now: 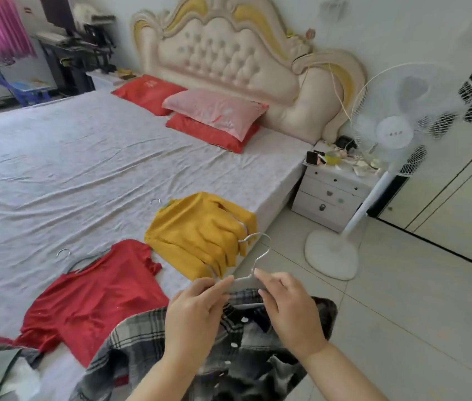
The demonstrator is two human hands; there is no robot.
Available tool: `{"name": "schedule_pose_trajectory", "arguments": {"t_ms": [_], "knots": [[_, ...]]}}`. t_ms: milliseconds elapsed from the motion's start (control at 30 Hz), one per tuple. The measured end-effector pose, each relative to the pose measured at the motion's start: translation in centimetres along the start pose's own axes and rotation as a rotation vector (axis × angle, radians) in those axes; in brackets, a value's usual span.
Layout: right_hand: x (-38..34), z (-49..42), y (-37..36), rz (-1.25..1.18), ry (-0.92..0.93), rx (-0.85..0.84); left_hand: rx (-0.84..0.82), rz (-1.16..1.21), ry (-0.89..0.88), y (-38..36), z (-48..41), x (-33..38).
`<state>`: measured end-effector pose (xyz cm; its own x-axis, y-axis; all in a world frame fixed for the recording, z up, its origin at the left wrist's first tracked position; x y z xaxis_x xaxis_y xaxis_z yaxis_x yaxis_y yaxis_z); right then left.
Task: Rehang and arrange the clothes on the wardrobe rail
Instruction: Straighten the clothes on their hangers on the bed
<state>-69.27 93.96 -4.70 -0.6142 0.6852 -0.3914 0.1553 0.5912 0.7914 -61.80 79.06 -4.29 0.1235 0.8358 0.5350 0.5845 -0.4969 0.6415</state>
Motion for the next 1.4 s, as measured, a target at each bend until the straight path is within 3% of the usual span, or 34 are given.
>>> {"name": "schedule_pose_trajectory", "arguments": {"t_ms": [200, 567, 900, 1133, 1400], "knots": [[7.4, -5.9, 0.8, 0.132, 0.137, 0.064, -0.131, 0.147, 0.078, -8.6, -6.0, 0.3], [22.3, -21.3, -1.6, 0.245, 0.130, -0.016, -0.371, 0.285, 0.078, -24.5, -21.6, -1.2], [33.3, -35.7, -5.3, 0.192, 0.153, -0.048, -0.417, 0.265, 0.109, -34.2, -34.6, -3.2], [41.4, -46.3, -10.1, 0.088, 0.283, -0.123, -0.409, 0.217, 0.281, -41.7, -43.4, -5.2], [43.3, -57.3, -15.6, 0.005, 0.401, -0.165, -0.321, 0.181, 0.426, -44.8, -51.6, -10.5]]}}
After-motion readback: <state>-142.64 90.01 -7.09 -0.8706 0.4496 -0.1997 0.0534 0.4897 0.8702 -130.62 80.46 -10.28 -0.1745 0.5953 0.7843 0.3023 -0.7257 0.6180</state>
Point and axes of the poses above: each hand's wrist, its own z-axis away from the middle knuckle, its own y-axis out of the back of the hand, x = y × z, the point moved 8 cm from there along -z, towards the middle knuckle, and after that the axes turned 8 degrees about -y, right-handed, at the moved point
